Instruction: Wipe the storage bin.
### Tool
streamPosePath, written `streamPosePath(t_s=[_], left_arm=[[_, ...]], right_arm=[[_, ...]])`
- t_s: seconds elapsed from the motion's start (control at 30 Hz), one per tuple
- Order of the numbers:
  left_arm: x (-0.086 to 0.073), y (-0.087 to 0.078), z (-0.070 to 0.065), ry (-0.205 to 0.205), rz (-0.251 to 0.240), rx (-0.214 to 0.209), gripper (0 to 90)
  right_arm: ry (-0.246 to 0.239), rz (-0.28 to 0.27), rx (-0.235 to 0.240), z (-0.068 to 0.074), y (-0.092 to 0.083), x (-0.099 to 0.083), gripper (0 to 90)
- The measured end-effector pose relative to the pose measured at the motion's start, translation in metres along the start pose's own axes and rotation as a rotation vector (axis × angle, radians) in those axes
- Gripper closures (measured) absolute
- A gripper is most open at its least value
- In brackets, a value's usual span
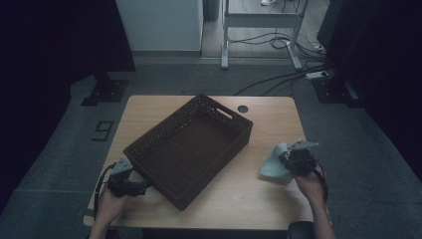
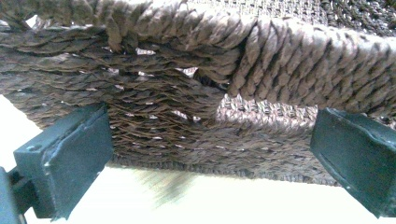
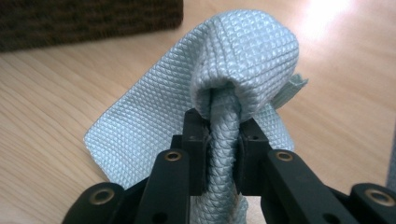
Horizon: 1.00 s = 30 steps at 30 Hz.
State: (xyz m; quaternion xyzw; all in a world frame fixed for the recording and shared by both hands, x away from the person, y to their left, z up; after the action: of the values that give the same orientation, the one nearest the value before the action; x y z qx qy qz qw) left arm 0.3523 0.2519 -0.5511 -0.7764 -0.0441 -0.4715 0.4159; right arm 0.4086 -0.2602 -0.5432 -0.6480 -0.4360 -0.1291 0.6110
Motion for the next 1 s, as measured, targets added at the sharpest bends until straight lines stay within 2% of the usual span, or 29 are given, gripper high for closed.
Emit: streamPosePath(t_s=[0.2,0.3,0.37,0.47,0.63,0.73,0.9,1.0], left_arm=[[0.000,-0.002,0.000,0.010,0.016,0.016,0.0],[-0.001,-0.004,0.002,0.011,0.027,0.043,0.0],[-0.001,-0.006,0.003,-0.001,0.024,0.042,0.0],[-0.001,-0.010,0.005,-0.012,0.018,0.052,0.0],[0.002,-0.018,0.005,-0.029,0.013,0.067,0.0],[0.003,-0.021,0.004,-0.029,0.028,0.080,0.0],[0.011,-0.033,-0.002,-0.050,0.008,0.085,0.0],[0.019,-0.040,-0.006,-0.072,-0.025,0.065,0.0]], right_arm=[[-0.011,0.035,0.021,0.006,0.012,-0.008,74.8],[-0.017,0.074,0.024,0.008,0.019,-0.015,73.6],[-0.016,0.107,0.032,0.008,0.024,-0.021,72.2],[-0.014,0.127,0.023,0.005,0.027,-0.025,67.3],[0.037,0.078,0.016,0.000,0.022,-0.021,47.4],[0.041,0.052,0.006,-0.001,0.020,-0.019,37.6],[0.033,0.027,0.000,0.000,0.019,-0.017,31.9],[0.040,0.008,0.001,0.000,0.017,-0.014,30.4]])
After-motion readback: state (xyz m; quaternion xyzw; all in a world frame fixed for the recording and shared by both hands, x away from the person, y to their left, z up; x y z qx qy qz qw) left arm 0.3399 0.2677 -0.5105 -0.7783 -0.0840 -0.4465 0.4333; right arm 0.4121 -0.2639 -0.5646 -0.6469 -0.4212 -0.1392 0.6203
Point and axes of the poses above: each handheld gripper's, and its own axes: y roughly forward along the jaws, x roughly out of its top, z roughly to its left, the point moved 8 cm from there along y, roughly forward along the jaws, and after that the axes turned 12 degrees about -x, right-handed, at the moved point
